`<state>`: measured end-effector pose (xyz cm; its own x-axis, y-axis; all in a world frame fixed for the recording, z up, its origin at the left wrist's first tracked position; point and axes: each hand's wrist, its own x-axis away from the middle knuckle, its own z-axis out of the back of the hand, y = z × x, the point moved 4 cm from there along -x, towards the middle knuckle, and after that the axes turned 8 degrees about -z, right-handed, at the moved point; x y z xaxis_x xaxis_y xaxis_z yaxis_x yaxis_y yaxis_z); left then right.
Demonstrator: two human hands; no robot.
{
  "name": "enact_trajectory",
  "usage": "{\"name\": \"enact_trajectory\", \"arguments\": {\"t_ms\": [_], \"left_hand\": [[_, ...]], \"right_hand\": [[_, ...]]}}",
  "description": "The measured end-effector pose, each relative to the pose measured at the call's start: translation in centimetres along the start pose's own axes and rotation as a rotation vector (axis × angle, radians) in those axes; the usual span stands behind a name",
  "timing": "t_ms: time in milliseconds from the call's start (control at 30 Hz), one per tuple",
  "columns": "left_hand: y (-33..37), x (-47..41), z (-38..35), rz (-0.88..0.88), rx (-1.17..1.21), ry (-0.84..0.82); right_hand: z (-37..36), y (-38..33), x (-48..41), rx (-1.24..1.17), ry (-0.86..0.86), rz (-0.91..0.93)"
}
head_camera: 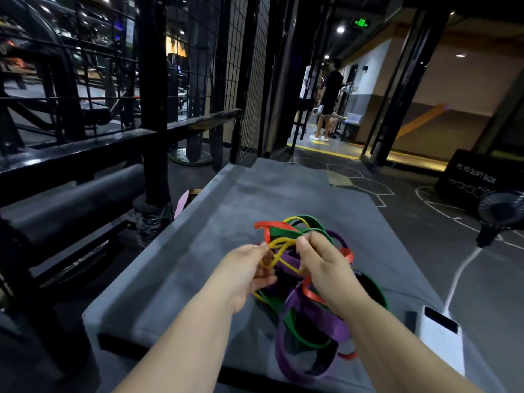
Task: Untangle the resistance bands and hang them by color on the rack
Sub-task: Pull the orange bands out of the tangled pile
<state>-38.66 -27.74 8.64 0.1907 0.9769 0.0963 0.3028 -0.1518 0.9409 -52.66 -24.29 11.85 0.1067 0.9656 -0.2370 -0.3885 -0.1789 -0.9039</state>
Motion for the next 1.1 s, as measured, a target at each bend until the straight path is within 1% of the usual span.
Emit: {"name": "enact_trajectory", "arguments": {"t_ms": [167, 267, 433, 500, 600, 733, 800, 867, 967, 1033, 1100], "left_hand": [[-1.8, 0.8, -2.5, 0.172, -0.045, -0.142], [-2.5, 0.9, -3.3, 0.215, 0.013, -0.173], [-2.8, 1.0, -3.8, 0.27, 0.105, -0.247], [-3.1, 0.9, -4.1, 0.291, 0.15, -0.254], [-3.3, 0.5, -4.4, 0.283, 0.172, -0.198], [-3.3, 0.3, -5.4, 0.221, 0.104, -0.159], [-3.9, 0.2, -5.7, 0.226, 0.062, -0.143], [-4.7, -0.1, -5.8, 0.21, 0.052, -0.095], [-6.1, -1.3, -5.4, 0.148, -0.002, 0.005], [-7.0, -1.8, -5.2, 0.172, -0.02, 0.028], [-6.0, -0.7, -5.3, 0.176, -0.061, 0.022]], "right_hand": [[-0.2, 2.3, 1.7, -0.064, 0.079, -0.09], [-0.3, 2.7, 2.1, -0.121, 0.129, -0.16], [0.8, 3.2, 2.8, -0.02, 0.321, -0.273], [0.9, 3.3, 2.8, -0.01, 0.336, -0.324], [0.8, 3.0, 3.0, 0.008, 0.306, -0.345], [1.0, 2.8, 3.1, 0.1, 0.272, -0.326], [1.0, 2.5, 3.3, 0.109, 0.262, -0.327], [1.2, 2.2, 3.4, 0.08, 0.27, -0.319], [1.4, 1.7, 3.5, -0.032, 0.283, -0.314], [1.5, 1.8, 3.4, -0.082, 0.283, -0.336], [1.5, 2.1, 3.3, -0.101, 0.292, -0.365]]}}
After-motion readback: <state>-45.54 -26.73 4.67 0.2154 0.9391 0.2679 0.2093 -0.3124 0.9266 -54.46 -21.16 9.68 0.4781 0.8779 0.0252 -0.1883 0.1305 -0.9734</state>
